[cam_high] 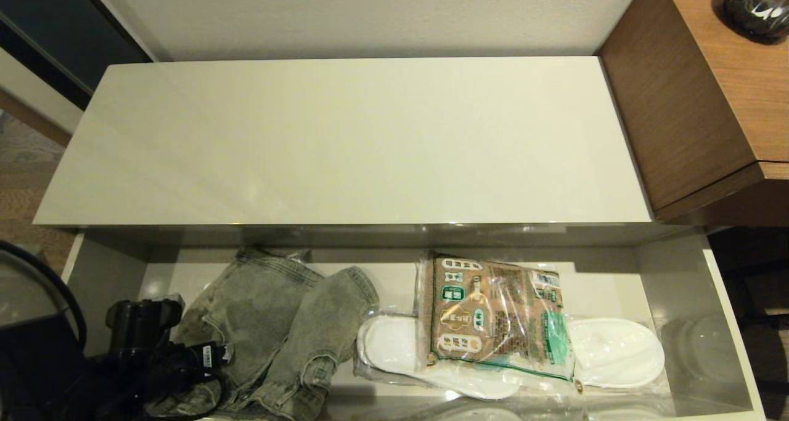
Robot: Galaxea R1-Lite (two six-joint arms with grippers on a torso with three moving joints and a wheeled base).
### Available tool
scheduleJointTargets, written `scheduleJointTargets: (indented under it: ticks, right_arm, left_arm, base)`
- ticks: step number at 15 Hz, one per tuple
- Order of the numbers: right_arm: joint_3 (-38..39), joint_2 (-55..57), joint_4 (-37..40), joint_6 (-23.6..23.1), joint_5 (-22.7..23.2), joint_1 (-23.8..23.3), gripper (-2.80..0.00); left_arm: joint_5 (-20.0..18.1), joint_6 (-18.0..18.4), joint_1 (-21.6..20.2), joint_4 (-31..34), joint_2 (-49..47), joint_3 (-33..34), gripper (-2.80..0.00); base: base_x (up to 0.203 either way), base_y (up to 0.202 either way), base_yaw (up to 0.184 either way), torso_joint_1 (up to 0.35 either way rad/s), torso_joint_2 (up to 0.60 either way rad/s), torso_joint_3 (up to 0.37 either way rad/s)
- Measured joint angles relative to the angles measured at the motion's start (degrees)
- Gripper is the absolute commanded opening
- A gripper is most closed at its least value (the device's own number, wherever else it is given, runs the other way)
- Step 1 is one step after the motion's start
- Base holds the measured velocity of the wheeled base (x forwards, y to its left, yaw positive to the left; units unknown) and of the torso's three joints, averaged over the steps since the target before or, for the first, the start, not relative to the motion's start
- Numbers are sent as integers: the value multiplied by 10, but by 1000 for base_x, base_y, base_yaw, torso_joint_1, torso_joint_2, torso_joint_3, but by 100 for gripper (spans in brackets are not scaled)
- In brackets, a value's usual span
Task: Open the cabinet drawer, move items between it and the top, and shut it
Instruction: Take out the shorts from the drawer
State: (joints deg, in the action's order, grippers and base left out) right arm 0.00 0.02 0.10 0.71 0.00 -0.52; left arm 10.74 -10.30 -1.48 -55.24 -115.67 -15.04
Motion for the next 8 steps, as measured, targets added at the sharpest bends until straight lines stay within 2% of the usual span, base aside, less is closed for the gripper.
scheduleJointTargets:
  ticks: [2, 5, 8]
  right_arm:
    - [0, 0, 0, 0, 0, 0, -280]
    - [0, 0, 0, 0, 0, 0, -280]
    - [0, 0, 0, 0, 0, 0, -280]
  left_arm:
    - [2, -13, 0, 0, -9, 3, 0]
    - [0, -12, 7, 1, -11, 7, 0]
    - [2, -11, 39, 1, -15, 20, 0]
  base:
    - [0, 0, 0, 0, 0, 0]
    - [0, 0, 0, 0, 0, 0]
    - [0, 0, 0, 0, 0, 0]
